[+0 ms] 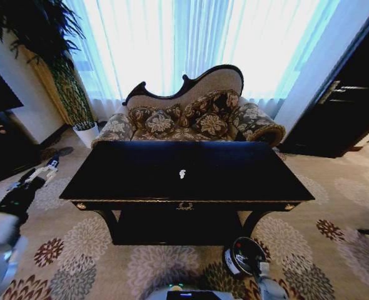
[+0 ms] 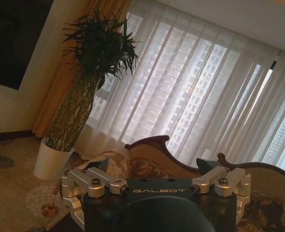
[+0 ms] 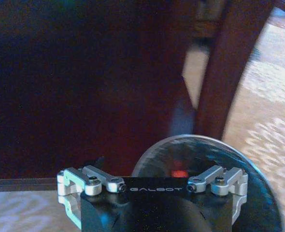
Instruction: Move to the front of the table and place the trash on the table into the trash bin.
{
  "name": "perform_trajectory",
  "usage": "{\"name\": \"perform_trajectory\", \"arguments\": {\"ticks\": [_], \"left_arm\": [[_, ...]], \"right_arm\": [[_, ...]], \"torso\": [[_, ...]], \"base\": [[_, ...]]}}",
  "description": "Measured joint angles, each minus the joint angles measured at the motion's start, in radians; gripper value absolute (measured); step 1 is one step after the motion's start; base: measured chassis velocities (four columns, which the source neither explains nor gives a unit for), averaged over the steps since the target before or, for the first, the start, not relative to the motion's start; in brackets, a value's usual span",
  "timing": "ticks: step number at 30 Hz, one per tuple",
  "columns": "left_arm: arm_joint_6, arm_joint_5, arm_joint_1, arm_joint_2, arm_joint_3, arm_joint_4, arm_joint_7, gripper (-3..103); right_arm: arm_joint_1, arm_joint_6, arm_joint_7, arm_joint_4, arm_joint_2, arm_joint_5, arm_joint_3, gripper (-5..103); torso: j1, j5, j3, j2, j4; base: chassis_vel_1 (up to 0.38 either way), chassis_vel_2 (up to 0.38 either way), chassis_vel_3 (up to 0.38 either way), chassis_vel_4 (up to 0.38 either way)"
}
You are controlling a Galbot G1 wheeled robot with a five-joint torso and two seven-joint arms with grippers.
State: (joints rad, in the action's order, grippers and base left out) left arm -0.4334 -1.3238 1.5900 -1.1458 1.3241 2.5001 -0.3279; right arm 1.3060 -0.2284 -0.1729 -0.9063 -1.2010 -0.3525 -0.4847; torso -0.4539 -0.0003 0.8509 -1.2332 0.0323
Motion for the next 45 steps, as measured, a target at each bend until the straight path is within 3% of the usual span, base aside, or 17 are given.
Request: {"name": "perform_trajectory", "arguments": {"ticks": [9,17,27,35,45], "left_arm": [[0.0,0.016,-0.023,-0.009,-0.04,0.0,0.001,100],[0.001,0.063,-0.048,-0.022,-0.113,0.0,0.003,100],[0.003,0.129,-0.065,-0.035,-0.215,0.0,0.008,100],[0.004,0.13,-0.066,-0.023,-0.201,0.0,0.008,100],[0.004,0.108,-0.045,-0.019,-0.133,0.0,0.008,100]], "right_arm": [[0.209,-0.06,-0.096,-0.302,0.005,0.062,0.022,100],[0.414,-0.054,-0.137,-0.606,-0.007,-0.072,0.004,100],[0.546,-0.04,-0.099,-0.979,-0.023,-0.134,-0.068,100],[0.583,-0.033,-0.099,-1.22,-0.014,-0.163,-0.139,100],[0.561,-0.015,-0.115,-1.351,0.047,-0.196,-0.192,100]], "torso": [[0.0,0.0,0.0,0.0,0.0],[0.0,0.0,0.0,0.0,0.0002],[0.0,-0.0002,0.0,0.0,0.0],[0.0,-0.0001,0.0,0.0,0.0001],[0.0,0.0001,0.0,0.0,0.0002]], "base": [[0.0,0.0,0.0,0.0],[0.0,0.0,0.0,0.0],[0.0,0.0,0.0,0.0],[0.0,0.0,0.0,0.0],[0.0,0.0,0.0,0.0]]}}
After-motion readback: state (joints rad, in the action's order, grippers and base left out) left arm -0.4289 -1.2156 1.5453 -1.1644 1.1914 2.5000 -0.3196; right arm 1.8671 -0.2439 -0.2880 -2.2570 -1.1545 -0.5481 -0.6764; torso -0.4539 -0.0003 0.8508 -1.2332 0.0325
